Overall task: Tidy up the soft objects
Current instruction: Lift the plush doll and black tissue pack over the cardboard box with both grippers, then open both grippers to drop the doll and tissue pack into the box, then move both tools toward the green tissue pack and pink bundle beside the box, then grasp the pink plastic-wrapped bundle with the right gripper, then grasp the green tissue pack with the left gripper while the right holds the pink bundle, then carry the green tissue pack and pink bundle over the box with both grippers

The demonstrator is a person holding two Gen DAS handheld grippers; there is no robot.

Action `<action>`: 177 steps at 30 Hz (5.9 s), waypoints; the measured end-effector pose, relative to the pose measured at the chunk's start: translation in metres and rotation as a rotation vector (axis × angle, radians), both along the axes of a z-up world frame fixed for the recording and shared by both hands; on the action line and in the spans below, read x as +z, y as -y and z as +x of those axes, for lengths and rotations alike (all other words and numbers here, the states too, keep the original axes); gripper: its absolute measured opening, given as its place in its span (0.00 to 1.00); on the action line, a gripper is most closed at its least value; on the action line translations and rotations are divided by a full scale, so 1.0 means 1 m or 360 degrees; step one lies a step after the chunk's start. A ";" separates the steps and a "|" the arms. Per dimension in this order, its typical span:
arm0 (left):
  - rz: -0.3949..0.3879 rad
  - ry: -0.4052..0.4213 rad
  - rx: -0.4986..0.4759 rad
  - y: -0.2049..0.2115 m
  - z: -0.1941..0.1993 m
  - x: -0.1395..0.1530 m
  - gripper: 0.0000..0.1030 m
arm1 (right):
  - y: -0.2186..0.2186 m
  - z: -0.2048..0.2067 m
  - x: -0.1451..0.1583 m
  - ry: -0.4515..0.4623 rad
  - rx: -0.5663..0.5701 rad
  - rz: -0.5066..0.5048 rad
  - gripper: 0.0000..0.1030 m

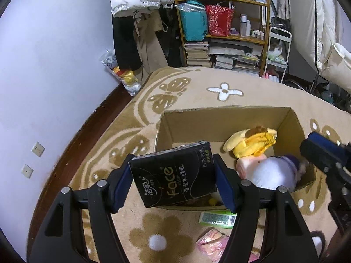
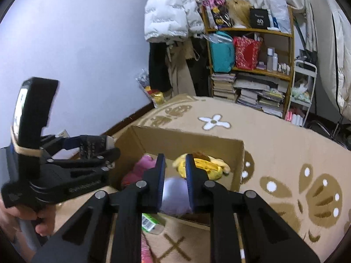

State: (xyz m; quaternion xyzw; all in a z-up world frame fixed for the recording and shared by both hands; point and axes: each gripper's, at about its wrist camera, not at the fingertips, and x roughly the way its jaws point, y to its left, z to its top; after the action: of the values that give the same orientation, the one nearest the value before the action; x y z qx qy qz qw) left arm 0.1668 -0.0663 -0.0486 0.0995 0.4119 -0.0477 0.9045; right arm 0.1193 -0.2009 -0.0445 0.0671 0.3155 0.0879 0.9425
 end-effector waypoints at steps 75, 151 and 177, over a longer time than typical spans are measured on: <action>-0.0041 -0.0709 0.0158 -0.055 -0.034 -0.070 0.99 | -0.075 -0.025 -0.133 -0.0861 0.0194 -0.0062 0.67; -0.0264 -0.0384 -0.0029 -0.001 -0.072 -0.058 0.70 | 0.018 -0.072 -0.041 -0.0551 -0.0207 0.0029 0.12; -0.0140 0.0033 -0.0014 -0.012 -0.029 0.024 0.70 | 0.008 -0.009 0.033 -0.0171 -0.0091 0.0051 0.13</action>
State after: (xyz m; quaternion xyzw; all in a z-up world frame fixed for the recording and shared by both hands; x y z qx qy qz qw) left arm 0.1373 -0.0542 -0.0242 0.0617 0.3997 -0.0687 0.9120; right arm 0.1104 -0.2093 -0.0118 0.0958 0.3622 0.0623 0.9251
